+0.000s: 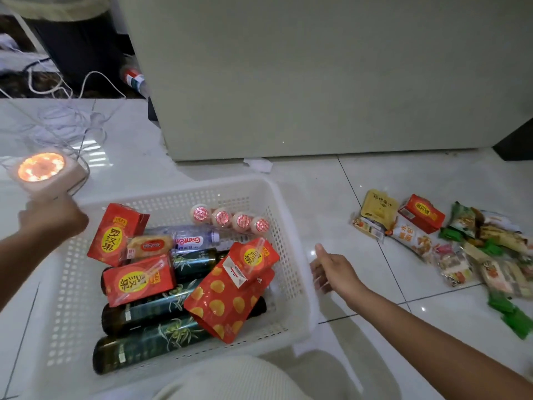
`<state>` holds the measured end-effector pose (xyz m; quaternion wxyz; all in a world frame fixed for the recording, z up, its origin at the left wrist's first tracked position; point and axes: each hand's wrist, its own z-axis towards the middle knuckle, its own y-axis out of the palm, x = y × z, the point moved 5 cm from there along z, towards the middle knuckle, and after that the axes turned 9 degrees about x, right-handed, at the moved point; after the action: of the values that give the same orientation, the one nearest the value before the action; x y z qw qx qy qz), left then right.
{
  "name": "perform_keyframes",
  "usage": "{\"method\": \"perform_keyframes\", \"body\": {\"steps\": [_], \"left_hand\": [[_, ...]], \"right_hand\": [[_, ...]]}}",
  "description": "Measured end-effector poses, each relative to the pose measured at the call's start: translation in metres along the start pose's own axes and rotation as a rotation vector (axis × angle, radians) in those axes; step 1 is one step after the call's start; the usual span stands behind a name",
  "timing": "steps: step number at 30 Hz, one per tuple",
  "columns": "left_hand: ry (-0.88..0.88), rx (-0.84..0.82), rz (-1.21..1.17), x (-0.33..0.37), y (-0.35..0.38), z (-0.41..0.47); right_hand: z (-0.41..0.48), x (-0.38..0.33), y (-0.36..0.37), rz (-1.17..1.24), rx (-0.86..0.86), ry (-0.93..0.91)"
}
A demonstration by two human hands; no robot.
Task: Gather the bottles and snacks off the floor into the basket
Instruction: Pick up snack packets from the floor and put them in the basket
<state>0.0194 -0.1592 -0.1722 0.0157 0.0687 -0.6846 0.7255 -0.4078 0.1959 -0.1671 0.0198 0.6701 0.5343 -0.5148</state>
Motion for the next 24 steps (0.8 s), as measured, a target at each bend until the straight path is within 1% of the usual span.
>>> {"method": "perform_keyframes", "body": {"steps": [1,2,3,4,5,6,9,12,14,17,20,22,24], "left_hand": [[0.053,0.133,0.017,0.027,-0.018,-0.006],[0.100,0.249,-0.010,0.059,-0.033,-0.016],[0.151,0.307,-0.061,0.097,-0.043,-0.030],[0.205,0.299,-0.109,0.137,-0.048,-0.046],[0.263,0.247,-0.150,0.177,-0.047,-0.063],[0.328,0.188,-0.188,0.215,-0.042,-0.081],[0.589,0.041,-0.261,0.317,-0.020,-0.149],[0.859,-0.094,-0.281,0.386,0.006,-0.221],[0.965,-0.191,-0.238,0.408,0.024,-0.256],[1.044,-0.297,-0.122,0.414,0.045,-0.284],[1.011,-0.382,-0.050,0.409,0.054,-0.293],[0.995,-0.395,-0.050,0.405,0.053,-0.295],[1.004,-0.391,-0.081,0.403,0.050,-0.295]], "right_hand": [[0.007,0.004,-0.012,-0.026,0.030,0.002],[0.016,0.009,-0.026,-0.127,0.073,-0.032],[0.027,0.013,-0.042,-0.290,0.124,-0.096],[0.037,0.017,-0.058,-0.454,0.168,-0.159],[0.045,0.021,-0.074,-0.569,0.213,-0.201],[0.055,0.027,-0.089,-0.626,0.255,-0.226],[0.080,0.048,-0.129,-0.703,0.361,-0.261],[0.101,0.072,-0.157,-0.731,0.405,-0.253],[0.109,0.087,-0.172,-0.742,0.409,-0.243],[0.115,0.110,-0.189,-0.888,0.357,-0.239],[0.117,0.130,-0.197,-0.942,0.270,-0.193],[0.124,0.133,-0.198,-0.921,0.232,-0.184],[0.136,0.129,-0.199,-0.888,0.243,-0.184]]}}
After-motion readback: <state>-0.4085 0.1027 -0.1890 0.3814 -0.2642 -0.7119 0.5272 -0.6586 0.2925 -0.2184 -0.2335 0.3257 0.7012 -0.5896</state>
